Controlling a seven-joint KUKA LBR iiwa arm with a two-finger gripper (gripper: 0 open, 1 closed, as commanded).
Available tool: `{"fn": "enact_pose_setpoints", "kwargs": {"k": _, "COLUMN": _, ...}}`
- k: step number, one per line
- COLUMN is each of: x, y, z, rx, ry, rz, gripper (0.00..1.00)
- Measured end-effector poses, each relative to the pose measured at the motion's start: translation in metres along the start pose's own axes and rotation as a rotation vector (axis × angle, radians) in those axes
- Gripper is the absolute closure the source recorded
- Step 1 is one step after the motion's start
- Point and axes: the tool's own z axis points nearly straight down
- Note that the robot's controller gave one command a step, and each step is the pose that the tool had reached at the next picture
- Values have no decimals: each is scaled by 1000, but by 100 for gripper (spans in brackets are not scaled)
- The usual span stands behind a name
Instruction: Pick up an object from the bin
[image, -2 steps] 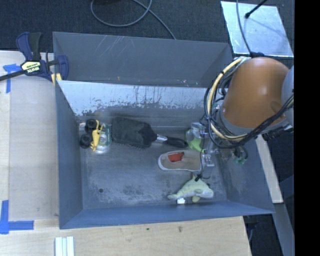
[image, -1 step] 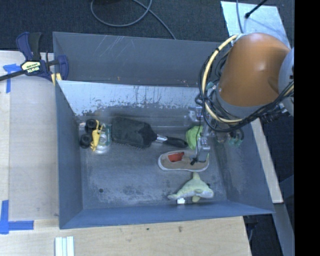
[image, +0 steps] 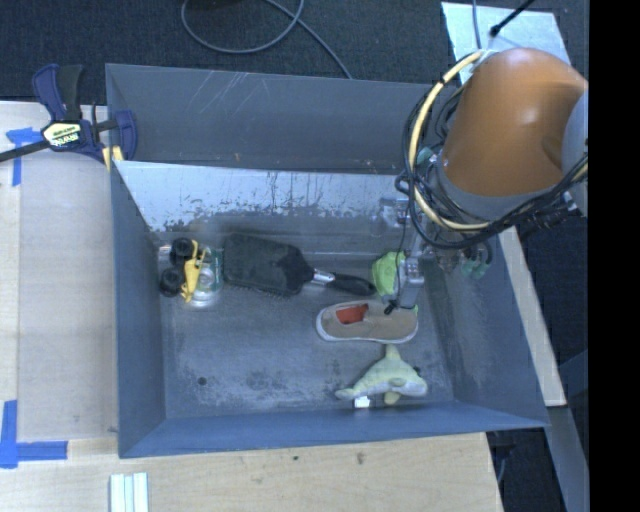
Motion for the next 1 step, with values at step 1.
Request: {"fn": "enact_pose_setpoints", "kwargs": {"k": 1, "x": -1, "y": -1, "z": 50, "rx": 1, "ry": 7, "rz": 57, "gripper": 0}}
